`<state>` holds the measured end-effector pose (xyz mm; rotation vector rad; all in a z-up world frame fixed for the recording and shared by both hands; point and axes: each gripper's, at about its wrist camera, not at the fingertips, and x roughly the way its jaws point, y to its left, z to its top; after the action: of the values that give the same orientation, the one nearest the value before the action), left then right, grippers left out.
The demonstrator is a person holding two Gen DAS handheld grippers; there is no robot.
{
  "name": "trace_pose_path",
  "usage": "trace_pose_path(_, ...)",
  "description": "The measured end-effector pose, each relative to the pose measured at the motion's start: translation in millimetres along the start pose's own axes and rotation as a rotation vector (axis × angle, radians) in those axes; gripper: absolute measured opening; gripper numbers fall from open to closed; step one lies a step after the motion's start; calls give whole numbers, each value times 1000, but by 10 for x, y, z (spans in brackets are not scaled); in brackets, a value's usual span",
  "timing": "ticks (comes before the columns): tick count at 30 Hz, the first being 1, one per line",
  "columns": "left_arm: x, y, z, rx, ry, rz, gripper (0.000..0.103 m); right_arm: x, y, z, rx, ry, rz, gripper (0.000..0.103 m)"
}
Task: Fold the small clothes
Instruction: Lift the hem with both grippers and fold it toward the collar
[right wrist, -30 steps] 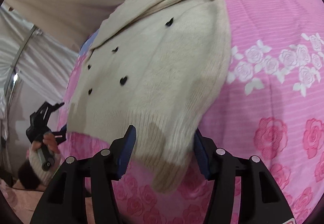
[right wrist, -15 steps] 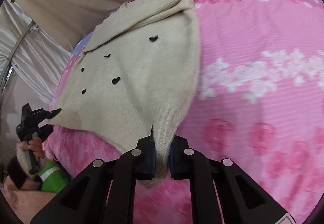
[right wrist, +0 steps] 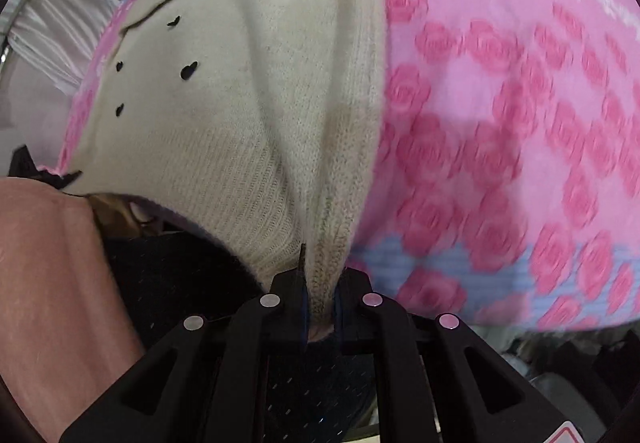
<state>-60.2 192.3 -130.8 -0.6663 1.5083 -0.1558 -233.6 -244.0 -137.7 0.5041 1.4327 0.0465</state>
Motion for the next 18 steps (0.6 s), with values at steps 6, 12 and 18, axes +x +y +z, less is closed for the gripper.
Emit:
trace_pose_path(6, -494, -442, 249, 97, -116, -63, 7, -507, 56, 389, 10, -156, 136, 8)
trace_pose_path(12, -792, -1238, 967, 191, -312, -226, 7, -1073, 12, 1313, 105, -450, 250, 8)
trace_pose_path(18, -571, -1874, 1897, 169, -410, -288, 7, -1059, -133, 2263, 245, -620, 333, 8)
